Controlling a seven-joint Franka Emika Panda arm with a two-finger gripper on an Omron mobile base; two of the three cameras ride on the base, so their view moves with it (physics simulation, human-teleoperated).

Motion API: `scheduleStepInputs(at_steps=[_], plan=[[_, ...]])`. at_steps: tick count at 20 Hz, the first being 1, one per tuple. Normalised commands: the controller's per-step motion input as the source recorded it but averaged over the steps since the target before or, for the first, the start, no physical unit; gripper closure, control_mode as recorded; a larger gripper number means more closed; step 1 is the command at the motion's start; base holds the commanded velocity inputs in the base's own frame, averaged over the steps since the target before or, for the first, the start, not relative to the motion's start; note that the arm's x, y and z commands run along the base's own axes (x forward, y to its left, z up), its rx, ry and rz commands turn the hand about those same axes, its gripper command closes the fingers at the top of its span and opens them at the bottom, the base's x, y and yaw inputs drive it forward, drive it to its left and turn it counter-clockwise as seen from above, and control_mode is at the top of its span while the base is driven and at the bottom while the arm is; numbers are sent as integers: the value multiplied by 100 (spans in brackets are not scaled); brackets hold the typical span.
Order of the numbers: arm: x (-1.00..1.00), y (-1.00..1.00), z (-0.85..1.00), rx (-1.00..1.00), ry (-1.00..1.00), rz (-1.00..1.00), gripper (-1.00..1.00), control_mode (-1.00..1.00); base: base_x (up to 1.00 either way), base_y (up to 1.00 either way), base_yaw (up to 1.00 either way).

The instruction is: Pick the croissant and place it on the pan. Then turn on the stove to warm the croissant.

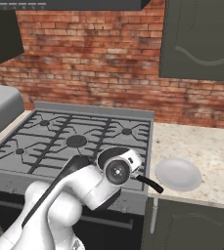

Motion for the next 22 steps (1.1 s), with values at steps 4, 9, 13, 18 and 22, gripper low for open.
scheduleStepInputs(at_steps=[4, 9, 13, 18, 22], plan=[[-42, -6, 6, 2, -14, -2, -100, -100, 0, 0, 0], [-51, -7, 15, 2, -13, -4, -100, -100, 0, 0, 0], [-49, -3, 3, 0, -15, -2, -100, -100, 0, 0, 0], [-39, 0, -3, 0, -15, -1, -100, -100, 0, 0, 0], [-23, 0, -23, 0, -13, 0, -100, -100, 0, 0, 0]])
